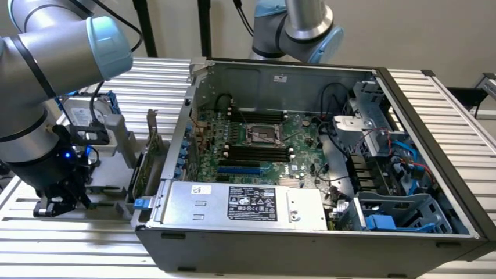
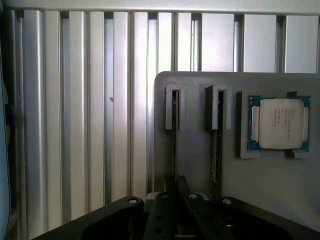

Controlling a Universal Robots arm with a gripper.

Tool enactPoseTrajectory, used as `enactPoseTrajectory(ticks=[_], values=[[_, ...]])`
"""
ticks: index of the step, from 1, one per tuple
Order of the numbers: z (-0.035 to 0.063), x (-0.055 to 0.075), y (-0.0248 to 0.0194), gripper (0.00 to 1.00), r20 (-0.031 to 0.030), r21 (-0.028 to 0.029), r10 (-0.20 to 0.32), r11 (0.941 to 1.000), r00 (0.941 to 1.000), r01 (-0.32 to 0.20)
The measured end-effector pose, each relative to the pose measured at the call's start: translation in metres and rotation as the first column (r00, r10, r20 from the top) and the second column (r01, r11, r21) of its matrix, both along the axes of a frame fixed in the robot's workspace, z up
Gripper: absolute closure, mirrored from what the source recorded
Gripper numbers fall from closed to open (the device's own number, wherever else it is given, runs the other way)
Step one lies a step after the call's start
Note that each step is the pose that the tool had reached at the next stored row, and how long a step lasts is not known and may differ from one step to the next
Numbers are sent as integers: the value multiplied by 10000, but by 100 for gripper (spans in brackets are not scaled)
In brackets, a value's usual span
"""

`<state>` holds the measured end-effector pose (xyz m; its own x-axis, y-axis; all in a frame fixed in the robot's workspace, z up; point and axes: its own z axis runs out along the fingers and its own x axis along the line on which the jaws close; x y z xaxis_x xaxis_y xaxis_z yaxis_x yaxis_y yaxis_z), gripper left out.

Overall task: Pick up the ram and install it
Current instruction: 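Pick up the ram and move it above insertion slot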

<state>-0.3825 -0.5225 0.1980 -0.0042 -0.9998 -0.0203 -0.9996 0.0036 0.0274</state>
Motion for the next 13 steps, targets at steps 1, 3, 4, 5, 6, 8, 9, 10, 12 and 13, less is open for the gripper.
enactPoseTrajectory(ticks=[1,3,4,5,6,8,9,10,12,13], values=[[3,0,0,87,1,1,0,10000,10000,0],[23,0,0,87,-2,0,0,10000,10000,0],[45,0,0,87,-2,0,0,10000,10000,0],[76,0,0,87,-3,-1,-1,10000,10000,1],[112,1,0,87,-4,-1,0,10000,10000,0],[204,6,0,87,-6,0,-1,10000,10000,1],[249,9,0,87,-7,-2,0,10000,10000,0],[294,14,0,87,-8,-1,1,10000,10000,-1],[383,25,0,87,-10,-1,1,10000,10000,-1],[431,32,0,87,-11,-1,1,10000,10000,-1]])
